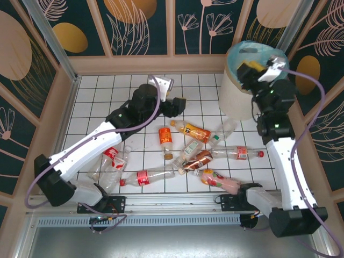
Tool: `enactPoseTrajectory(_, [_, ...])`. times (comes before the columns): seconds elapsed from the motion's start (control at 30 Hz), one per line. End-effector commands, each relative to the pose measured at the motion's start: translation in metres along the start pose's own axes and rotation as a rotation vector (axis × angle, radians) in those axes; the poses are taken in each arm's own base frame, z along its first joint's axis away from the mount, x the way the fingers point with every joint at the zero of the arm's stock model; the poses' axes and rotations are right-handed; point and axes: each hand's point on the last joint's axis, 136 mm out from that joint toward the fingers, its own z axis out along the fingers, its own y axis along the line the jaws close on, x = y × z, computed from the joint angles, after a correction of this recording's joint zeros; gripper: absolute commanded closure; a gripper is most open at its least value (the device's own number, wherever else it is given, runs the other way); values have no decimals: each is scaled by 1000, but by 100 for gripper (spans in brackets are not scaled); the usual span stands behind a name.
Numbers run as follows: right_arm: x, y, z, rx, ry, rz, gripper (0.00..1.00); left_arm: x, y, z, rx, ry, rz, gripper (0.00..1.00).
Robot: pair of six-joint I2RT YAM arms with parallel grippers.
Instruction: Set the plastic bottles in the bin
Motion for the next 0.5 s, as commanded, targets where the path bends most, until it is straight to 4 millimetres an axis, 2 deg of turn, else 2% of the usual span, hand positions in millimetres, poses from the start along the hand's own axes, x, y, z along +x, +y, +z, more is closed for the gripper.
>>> enactPoseTrajectory(0.0, [61,20,-8,-39,188,9,60,31,26,-22,-107,52,-32,21])
enactPoseTrajectory(0.2, [166,68,-23,-158,510,-31,60,80,53,-63,-186,118,-171,20])
enactPoseTrajectory(0.3, [216,92,-38,-226,671,-77,58,102,68,-82,-240,138,-231,19])
enactPoseTrajectory(0.4, [258,122,-61,-359,793,-159,55,122,81,-99,-294,162,-292,19])
enactPoseTrajectory(0.47, [275,143,-76,-456,832,-229,53,132,86,-110,-319,175,-339,19])
